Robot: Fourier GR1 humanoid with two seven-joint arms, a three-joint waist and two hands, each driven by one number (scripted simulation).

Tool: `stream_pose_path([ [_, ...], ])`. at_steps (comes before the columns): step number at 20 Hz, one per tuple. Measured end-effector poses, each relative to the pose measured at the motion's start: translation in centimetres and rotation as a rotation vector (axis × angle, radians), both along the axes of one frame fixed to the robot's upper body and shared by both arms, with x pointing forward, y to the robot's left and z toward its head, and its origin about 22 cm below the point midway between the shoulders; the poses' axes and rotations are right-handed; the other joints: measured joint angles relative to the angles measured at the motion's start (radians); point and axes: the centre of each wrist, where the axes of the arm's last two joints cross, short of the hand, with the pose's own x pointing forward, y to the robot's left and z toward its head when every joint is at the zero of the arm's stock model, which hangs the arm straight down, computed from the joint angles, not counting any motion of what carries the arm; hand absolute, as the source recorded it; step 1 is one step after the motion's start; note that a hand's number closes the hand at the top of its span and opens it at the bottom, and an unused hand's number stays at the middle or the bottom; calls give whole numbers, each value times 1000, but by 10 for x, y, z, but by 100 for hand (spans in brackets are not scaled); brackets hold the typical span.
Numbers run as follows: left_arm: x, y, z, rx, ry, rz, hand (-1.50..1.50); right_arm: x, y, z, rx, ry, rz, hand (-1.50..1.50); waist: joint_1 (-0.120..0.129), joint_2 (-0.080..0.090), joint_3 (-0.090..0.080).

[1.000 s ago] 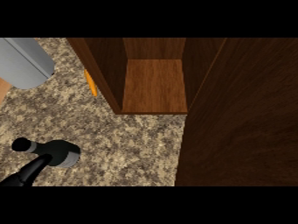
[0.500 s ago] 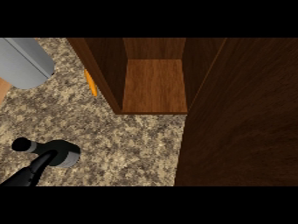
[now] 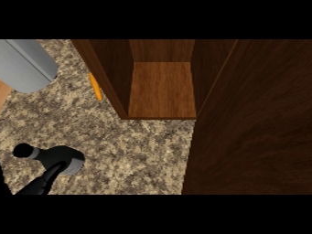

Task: Pick up the wine, place it into the cabinet and close the cabinet

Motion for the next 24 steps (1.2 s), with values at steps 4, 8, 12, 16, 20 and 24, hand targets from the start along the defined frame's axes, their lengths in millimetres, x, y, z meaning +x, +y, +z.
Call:
stream_pose_path([
  [4,-2,7,-19,-5,18,12,-150,0,-2,1,-1,-2,-11,-150,0,1,1],
  [8,-2,14,-40,-9,26,13,-150,1,-3,0,2,1,-14,-150,0,1,1],
  [12,-6,25,-68,-20,34,8,-150,1,0,3,4,-9,-6,-150,0,1,0],
  [16,-6,25,-88,-37,51,8,-150,1,0,2,0,-7,1,-150,-2,2,0],
  [20,-2,27,-114,-59,62,7,-150,1,2,3,-5,-10,11,-150,-3,2,1],
  [24,-8,32,-134,-77,75,3,-150,0,1,4,-6,-18,7,-150,-4,2,1],
])
